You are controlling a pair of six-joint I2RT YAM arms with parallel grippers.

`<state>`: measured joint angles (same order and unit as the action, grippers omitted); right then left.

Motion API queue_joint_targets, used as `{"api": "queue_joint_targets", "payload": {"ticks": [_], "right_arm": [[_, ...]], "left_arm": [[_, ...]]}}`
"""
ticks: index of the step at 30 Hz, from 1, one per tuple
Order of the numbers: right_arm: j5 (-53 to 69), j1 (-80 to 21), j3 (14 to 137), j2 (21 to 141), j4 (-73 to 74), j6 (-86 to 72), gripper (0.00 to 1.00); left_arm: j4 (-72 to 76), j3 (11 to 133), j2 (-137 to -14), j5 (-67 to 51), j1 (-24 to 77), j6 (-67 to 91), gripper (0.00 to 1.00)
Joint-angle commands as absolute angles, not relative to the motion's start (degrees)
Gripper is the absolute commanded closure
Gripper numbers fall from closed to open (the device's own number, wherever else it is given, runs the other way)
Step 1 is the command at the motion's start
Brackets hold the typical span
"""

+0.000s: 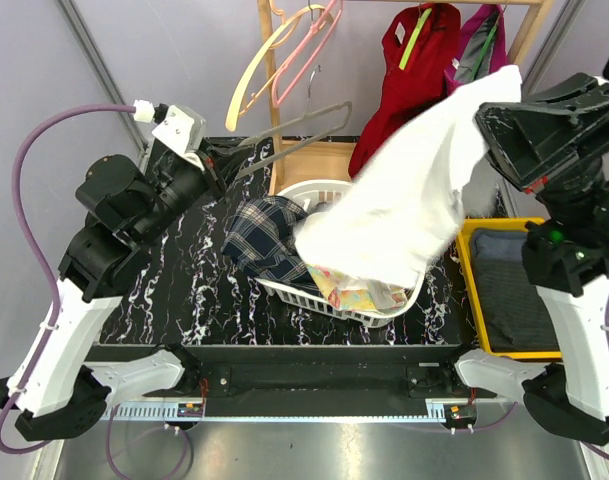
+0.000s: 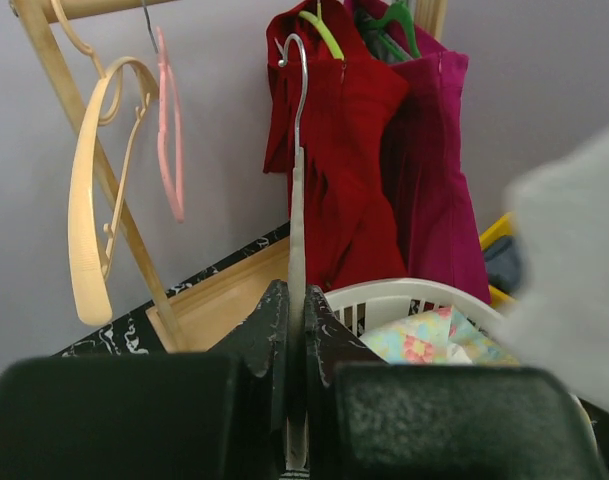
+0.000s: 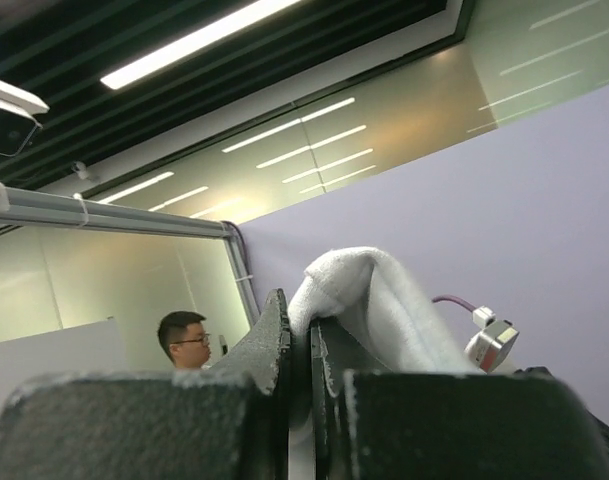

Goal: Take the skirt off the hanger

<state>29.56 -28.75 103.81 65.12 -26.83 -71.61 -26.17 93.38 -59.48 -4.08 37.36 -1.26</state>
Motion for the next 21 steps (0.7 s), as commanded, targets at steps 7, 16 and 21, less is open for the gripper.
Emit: {"api": "queue_joint_targets", "payload": {"ticks": [7,16,21], "right_arm": [[27.5,-28.7,103.9,61.3,-8.1,-57.7,1.0],[26.3,-28.7,97.2,62.1,-7.9,-54.8,1.0],[24.5,-28.7,90.3,60.6,-7.8,-54.1,1.0]], "left_arm": [[-18.0,95.3,-59.5,-1.7,37.3,-3.4,1.0],[-11.8,102.7,-66.3,1.7,38.2,-3.1,1.0],[-6.0,103.0,-68.7,4.9,38.8,-4.2,1.0]]}}
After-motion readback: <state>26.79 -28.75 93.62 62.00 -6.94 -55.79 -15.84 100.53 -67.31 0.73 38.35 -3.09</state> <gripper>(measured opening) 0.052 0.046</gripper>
